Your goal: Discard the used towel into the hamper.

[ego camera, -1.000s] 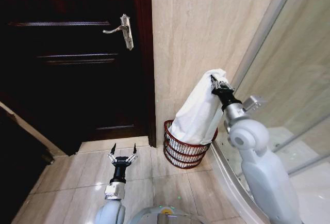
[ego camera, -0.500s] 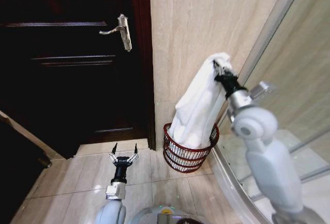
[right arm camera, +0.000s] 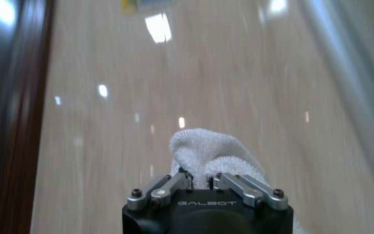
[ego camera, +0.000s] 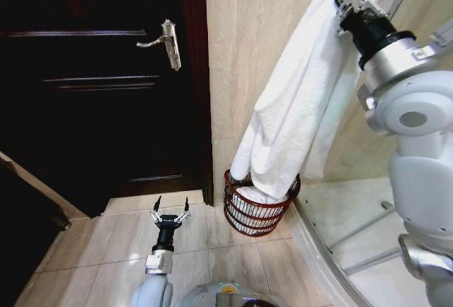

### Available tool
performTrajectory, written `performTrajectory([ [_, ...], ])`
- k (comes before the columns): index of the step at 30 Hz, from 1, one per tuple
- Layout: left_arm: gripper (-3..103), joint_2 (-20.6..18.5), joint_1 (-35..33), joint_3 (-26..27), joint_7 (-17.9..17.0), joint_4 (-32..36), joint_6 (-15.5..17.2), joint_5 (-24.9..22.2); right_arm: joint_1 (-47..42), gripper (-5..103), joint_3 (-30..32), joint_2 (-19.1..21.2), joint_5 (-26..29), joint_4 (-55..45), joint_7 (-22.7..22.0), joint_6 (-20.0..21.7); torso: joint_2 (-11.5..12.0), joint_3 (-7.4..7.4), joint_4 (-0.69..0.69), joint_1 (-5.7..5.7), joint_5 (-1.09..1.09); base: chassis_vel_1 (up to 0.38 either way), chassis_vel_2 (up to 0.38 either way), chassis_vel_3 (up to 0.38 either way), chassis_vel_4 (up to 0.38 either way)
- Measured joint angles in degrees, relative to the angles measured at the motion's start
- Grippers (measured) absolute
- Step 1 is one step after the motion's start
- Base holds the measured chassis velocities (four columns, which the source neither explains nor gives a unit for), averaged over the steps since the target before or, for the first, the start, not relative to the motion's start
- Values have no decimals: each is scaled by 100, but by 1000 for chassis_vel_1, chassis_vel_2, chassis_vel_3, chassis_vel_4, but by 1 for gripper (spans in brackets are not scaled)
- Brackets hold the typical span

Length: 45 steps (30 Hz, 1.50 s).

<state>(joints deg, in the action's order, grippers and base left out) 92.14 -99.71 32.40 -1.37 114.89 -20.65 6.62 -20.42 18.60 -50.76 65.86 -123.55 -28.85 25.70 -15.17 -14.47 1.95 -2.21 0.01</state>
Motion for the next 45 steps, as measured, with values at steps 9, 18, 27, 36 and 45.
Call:
performTrajectory([
  [9, 100, 0, 26, -51, -5, 14, 10, 16, -2261, 12, -414, -696, -1009, 295, 147, -181, 1, 0, 1, 0, 1, 0, 0, 0, 0],
  [18, 100, 0, -26, -5, -36, 57, -24, -103, -3734, 12, -279, -1133, -1292, 596, 171, -330, 0, 0, -1, 0, -3, 0, 0, 0, 0],
  [27, 100, 0, -22, 42, -35, 55, -84, -284, -4459, 12, -203, -1188, -546, 448, -778, 348, 0, 0, 0, 0, -1, 0, 0, 0, 0],
  [36, 100, -1, 40, 97, 14, 9, -229, -537, -3738, 12, -210, -98, 3212, 308, -2746, 1638, 0, 0, 0, 0, 0, 0, 0, 0, 0],
  [45, 100, 0, -86, 249, 31, -21, -493, -927, -2569, 12, -1044, 535, 4807, 1076, -2751, 1640, 0, -1, -1, 0, -1, 0, 0, 0, 0],
])
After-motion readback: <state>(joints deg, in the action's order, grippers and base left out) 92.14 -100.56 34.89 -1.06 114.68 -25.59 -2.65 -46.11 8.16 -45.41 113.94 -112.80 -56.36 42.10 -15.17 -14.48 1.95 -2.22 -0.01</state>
